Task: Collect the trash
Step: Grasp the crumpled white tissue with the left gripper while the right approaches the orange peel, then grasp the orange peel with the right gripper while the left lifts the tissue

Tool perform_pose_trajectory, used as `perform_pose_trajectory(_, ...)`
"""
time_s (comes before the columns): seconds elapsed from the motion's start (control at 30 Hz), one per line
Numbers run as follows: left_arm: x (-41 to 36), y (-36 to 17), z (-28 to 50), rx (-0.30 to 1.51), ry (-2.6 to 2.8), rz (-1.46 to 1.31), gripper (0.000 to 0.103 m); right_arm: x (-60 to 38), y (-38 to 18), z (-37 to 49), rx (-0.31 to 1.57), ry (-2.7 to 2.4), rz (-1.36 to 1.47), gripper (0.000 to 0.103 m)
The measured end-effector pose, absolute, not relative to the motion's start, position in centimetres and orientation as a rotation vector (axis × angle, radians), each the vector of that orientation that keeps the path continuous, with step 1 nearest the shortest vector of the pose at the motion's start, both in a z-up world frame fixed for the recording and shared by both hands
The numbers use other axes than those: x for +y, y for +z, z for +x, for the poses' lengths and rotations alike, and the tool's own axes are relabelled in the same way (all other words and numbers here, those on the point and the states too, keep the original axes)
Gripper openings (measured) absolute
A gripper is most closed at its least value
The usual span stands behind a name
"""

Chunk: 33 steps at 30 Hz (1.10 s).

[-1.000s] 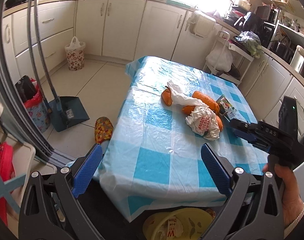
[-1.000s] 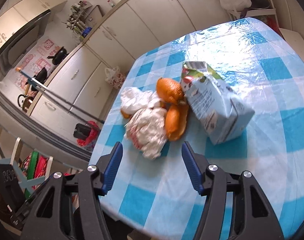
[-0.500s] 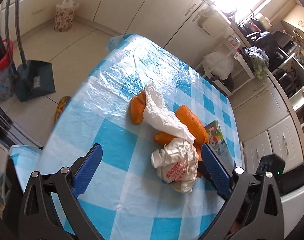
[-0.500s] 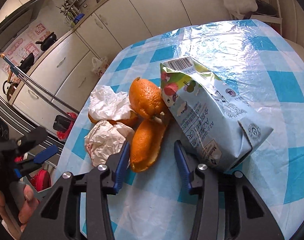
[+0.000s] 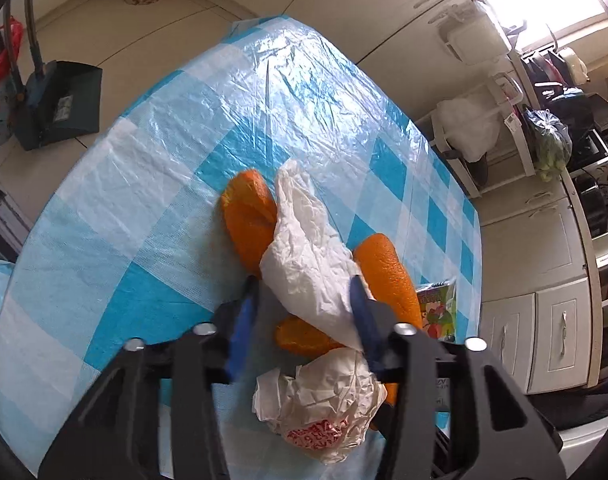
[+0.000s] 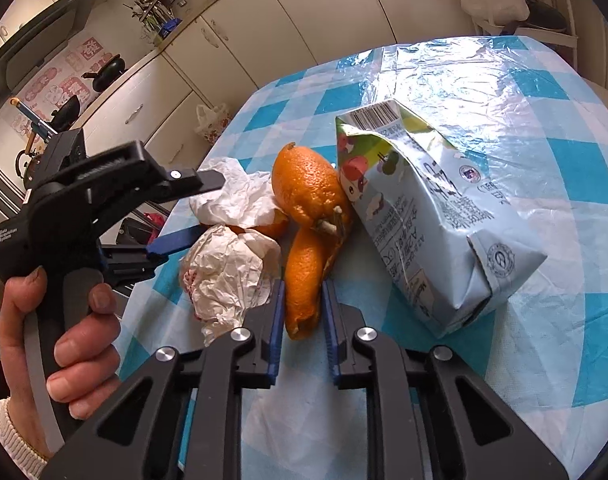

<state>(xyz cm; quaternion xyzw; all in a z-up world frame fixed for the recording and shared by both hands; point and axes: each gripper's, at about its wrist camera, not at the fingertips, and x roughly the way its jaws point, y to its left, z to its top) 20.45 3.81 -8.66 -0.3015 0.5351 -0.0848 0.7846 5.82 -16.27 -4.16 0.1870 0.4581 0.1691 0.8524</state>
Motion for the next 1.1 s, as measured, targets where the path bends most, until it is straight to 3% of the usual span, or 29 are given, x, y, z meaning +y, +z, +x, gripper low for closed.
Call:
perform_pose_trajectory(0.03,3.6,-8.9,20.5,1.167,-0.190,-0.656,0.016,-16.4,-4.2,5.7,0.965,0.358,0.395,0.018)
perform_pose_trajectory(0.13,3.8,-8.9,19.9,1.150,-0.190,-0.661,0.008,-16.7,-4.3,5.5,0.966,0.362,0.401,0.018)
perform_pose_trajectory(0.43,6.7,-7.9,17.9,1.126,-0.194,-0.661,0.008,-17.5,-4.5,5.0,0.974,0.371,0.437,0.018)
perform_pose_trajectory(0.9,8.2,2.4,12.6,0.869,-0.288,-0.598,0.007,-21.4,-4.4,3.0,0.923,0.473,0.763,0.016)
perform_pose_trajectory(1.1,8.1,4.1,7.2,0.819,-0.293,-0.526,0.007,-22.0,-3.1,0.6,0.870,0.536,0.835,0.015)
